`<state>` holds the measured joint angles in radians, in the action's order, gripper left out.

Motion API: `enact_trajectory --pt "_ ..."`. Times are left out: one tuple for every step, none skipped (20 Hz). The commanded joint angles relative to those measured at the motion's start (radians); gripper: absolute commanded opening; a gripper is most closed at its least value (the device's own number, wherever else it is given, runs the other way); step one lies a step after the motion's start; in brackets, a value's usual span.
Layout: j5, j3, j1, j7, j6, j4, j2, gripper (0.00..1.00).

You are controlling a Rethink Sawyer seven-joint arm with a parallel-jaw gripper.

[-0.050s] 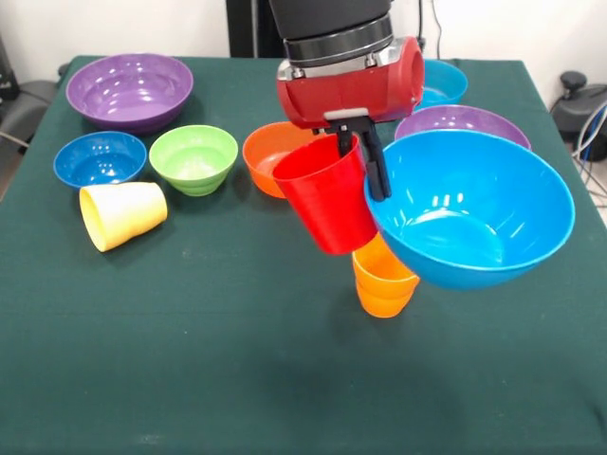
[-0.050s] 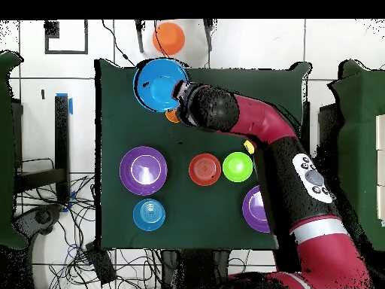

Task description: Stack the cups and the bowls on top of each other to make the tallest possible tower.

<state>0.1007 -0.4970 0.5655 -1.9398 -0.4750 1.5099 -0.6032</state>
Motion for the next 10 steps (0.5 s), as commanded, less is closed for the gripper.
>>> enact_trajectory --pt "-0.032 0.013 0.001 -0.136 0.044 0.07 -0.006 0.0" --pt "-0.032 0.013 0.002 -0.136 0.048 0.076 -0.007 0.0" --pt "-0.032 0.014 0.004 -0.137 0.052 0.081 -0.007 0.0" --pt "-0.029 0.034 -0.006 -0.147 0.05 0.082 -0.014 0.0" --pt "-0.026 0.045 -0.011 -0.152 0.049 0.083 -0.018 0.0" --pt "-0.025 0.057 -0.017 -0.158 0.048 0.083 -0.023 0.0" --pt "-0.02 0.066 -0.021 -0.157 0.045 0.081 -0.026 0.0" --pt "-0.011 0.076 -0.021 -0.143 0.027 0.075 -0.031 0.0" --pt "-0.01 0.079 -0.019 -0.134 0.014 0.072 -0.032 0.0" --pt "-0.008 0.084 -0.017 -0.125 0.0 0.068 -0.033 0.0"
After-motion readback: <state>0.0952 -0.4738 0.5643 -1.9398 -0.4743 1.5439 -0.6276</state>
